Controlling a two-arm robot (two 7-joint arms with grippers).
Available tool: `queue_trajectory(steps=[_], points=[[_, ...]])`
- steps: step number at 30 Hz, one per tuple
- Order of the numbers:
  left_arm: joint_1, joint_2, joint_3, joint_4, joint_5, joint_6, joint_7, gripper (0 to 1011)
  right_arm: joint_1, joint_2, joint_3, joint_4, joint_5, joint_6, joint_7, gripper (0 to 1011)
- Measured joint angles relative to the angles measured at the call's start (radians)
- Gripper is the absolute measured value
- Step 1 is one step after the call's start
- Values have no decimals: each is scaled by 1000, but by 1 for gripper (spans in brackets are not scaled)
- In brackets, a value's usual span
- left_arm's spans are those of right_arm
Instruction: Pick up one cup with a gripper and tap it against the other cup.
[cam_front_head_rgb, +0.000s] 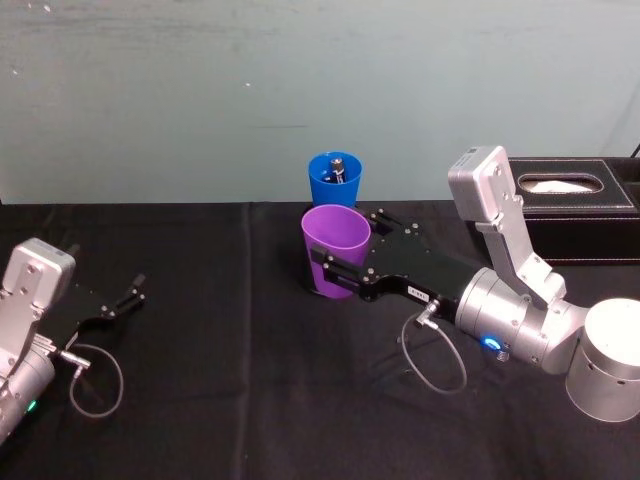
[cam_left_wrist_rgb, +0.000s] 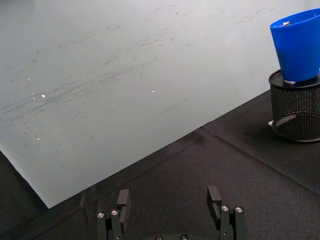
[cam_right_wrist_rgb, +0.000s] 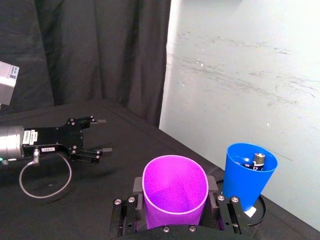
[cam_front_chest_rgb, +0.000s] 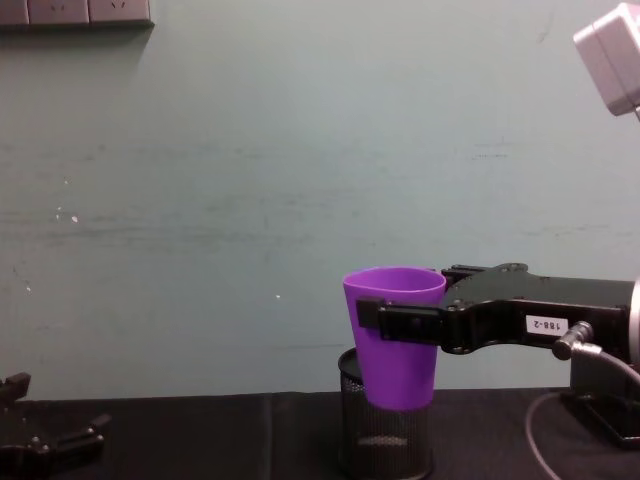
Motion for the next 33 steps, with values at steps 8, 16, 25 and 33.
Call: queue_trajectory(steps=[8, 16, 25, 33], points=[[0, 0, 0, 0, 0, 0, 0, 1000, 0, 0, 0, 0, 0, 0, 0, 724], [0, 0, 0, 0, 0, 0, 0, 1000, 0, 0, 0, 0, 0, 0, 0, 724], [0, 0, 0, 0, 0, 0, 0, 1000, 2, -1, -3, 8, 5, 0, 6, 724], [0, 0, 0, 0, 0, 0, 0, 1000, -5, -11, -11, 42, 37, -17, 27, 724]])
